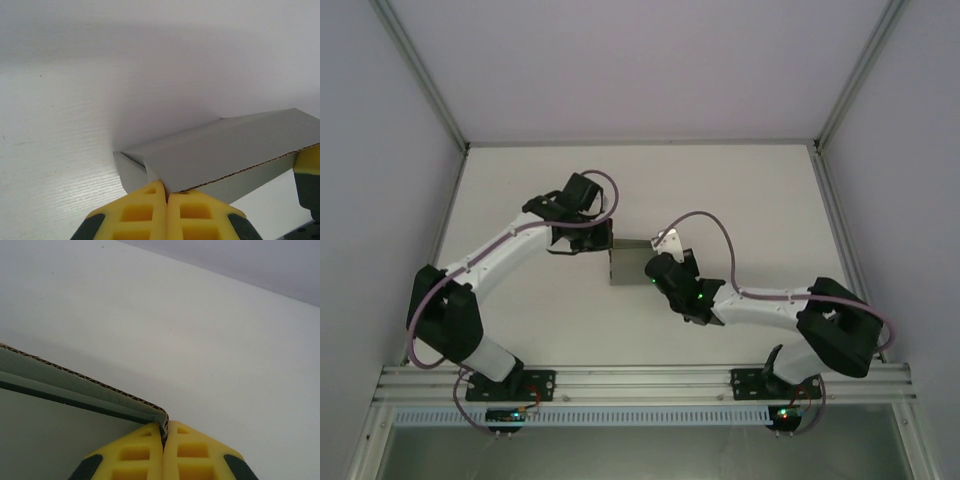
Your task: Assemble paper box
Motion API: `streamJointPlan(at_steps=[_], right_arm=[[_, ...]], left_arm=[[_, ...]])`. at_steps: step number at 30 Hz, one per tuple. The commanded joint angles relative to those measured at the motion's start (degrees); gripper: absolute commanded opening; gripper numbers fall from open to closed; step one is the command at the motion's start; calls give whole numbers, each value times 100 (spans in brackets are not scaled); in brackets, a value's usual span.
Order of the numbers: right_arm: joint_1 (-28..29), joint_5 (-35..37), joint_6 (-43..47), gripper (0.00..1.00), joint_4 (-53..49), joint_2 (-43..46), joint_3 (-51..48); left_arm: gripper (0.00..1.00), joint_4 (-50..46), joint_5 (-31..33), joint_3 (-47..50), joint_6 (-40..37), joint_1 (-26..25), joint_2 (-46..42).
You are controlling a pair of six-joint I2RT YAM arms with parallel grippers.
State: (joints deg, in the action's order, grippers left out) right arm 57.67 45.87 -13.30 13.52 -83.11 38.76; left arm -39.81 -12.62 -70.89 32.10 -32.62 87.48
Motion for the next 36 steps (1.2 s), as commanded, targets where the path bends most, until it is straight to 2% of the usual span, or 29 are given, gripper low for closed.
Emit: streamJointPlan(at_steps=[1,2,5,7,11,14,15,19,23,27,29,32,36], right_arm=[[-142,119,932,0,186,-235,-141],[-212,53,1054,0,342,-270,-116],[-384,-26,1290,0,905,-410,-122],[-487,-123,1492,0,1340,-509,-161],[-616,-366,2127,0,2172,-746,-293],[-617,-444,2378,0,2430,-901,-363],[-620,-432,2411,0,2428,-930,-366],[-616,-401,2572,0,2346,-989,-362],[-589,-407,2656,0,2351,-1118,-384],[-421,28,2893,0,2333,-1274,-300],[-376,50,2885,0,2352,-1308,-278],[-344,36,2815,0,2365,-1372,-268],[-333,85,2662,0,2323,-1368,-289]], left_arm=[[0,734,-237,147,-94,-29,-273],[0,1037,-237,202,-173,-76,-253],[0,1469,445,383,-299,-252,-249],[0,1716,630,493,-290,-259,-253],[0,1793,618,414,-458,-288,-216],[0,1581,695,317,-437,-288,-175],[0,1479,603,280,-382,-272,-146],[0,865,-446,-40,-9,-11,129],[0,834,-1063,-25,270,141,221],[0,873,-878,-31,477,155,269],[0,1041,-761,84,567,150,313],[0,1257,-919,199,624,139,440],[0,958,-417,213,324,-9,529]])
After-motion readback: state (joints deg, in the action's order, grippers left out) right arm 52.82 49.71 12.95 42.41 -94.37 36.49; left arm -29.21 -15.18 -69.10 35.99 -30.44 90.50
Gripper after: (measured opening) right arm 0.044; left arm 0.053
